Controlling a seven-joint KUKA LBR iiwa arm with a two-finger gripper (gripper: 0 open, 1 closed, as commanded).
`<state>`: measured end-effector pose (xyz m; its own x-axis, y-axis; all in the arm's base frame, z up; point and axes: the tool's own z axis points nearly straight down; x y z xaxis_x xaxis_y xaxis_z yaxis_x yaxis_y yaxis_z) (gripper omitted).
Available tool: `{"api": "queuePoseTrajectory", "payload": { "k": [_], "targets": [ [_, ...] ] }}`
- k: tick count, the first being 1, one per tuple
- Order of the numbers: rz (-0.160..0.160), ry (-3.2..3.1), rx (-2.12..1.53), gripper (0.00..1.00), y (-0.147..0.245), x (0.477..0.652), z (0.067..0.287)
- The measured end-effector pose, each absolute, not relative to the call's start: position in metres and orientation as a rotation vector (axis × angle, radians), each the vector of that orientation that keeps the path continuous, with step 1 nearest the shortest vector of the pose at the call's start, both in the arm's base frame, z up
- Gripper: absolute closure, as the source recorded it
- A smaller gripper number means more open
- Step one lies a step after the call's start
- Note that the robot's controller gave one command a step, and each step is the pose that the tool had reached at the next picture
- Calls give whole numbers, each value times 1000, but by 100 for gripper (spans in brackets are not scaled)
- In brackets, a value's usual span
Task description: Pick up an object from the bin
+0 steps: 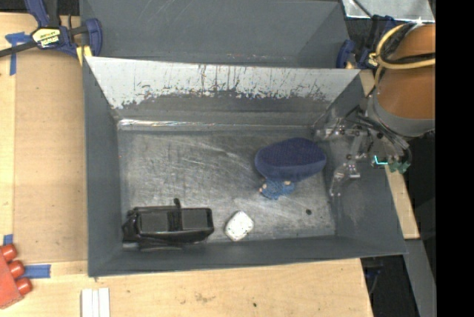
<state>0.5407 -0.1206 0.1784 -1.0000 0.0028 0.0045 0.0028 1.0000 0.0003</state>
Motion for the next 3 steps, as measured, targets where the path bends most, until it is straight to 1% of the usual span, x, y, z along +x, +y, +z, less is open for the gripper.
{"api": "queuePoseTrajectory", "payload": {
  "k": [1, 2, 3],
  "targets": [
    [3, -3137, 275, 0, -138, 606, 70],
    [5, -3144, 277, 100, -137, 608, 74],
    [6, -3114, 490, 100, -128, 564, 219]
  ]
}}
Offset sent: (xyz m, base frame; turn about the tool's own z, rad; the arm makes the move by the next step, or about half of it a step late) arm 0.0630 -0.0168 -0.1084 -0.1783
